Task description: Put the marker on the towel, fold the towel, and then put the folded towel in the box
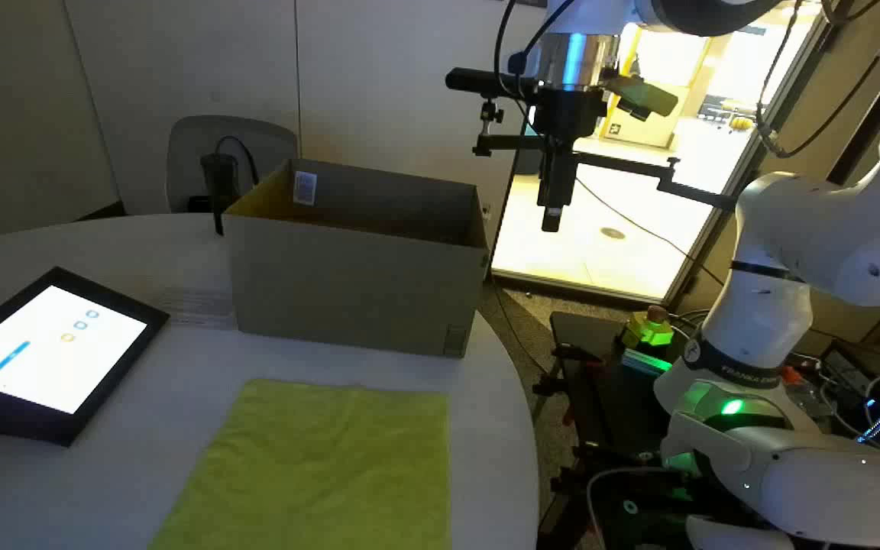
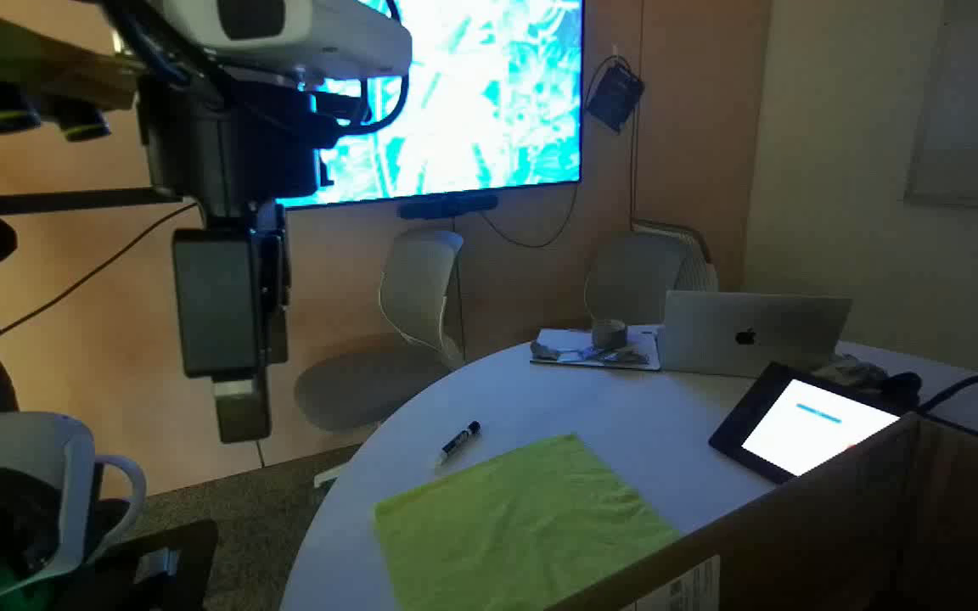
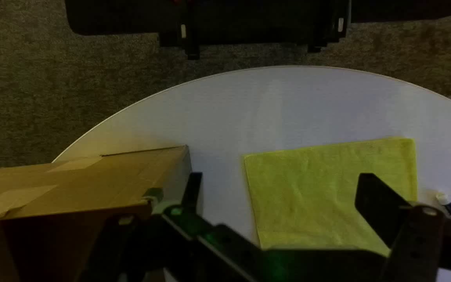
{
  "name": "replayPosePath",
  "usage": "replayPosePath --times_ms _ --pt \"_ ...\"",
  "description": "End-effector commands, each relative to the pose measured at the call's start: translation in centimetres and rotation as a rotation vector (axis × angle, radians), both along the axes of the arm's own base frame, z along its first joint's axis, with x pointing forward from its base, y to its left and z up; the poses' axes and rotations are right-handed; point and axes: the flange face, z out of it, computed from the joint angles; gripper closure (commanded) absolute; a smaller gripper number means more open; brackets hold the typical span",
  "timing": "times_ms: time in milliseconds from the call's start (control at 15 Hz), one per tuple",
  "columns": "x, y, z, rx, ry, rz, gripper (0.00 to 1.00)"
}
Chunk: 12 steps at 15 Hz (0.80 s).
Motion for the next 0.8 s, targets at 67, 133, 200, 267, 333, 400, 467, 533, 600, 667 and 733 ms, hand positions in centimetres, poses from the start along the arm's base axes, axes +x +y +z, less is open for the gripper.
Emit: replayPosePath --times_ms 67,133,200,267,333,400,467,533,600,667,733 --pt "0.01 0.01 0.06 0.0 0.0 0.0 0.0" --pt "0.01 0.01 0.08 0.0 0.0 0.0 0.0" --pt "0.01 0.01 0.08 0.0 0.0 0.0 0.0" --pt "0.01 0.01 0.08 0.0 0.0 0.0 0.0" --pt "0.01 0.01 0.08 0.0 0.0 0.0 0.0" --pt "0.01 0.01 0.08 0.0 0.0 0.0 0.0" --pt "0.01 0.01 0.08 0.0 0.0 0.0 0.0" --pt "0.01 0.01 0.08 0.0 0.0 0.0 0.0" --pt "0.01 0.01 0.08 0.0 0.0 0.0 0.0" --pt "0.01 0.01 0.08 0.0 0.0 0.0 0.0" --pt "0.72 0.0 -0.36 -0.001 0.008 0.005 0.0"
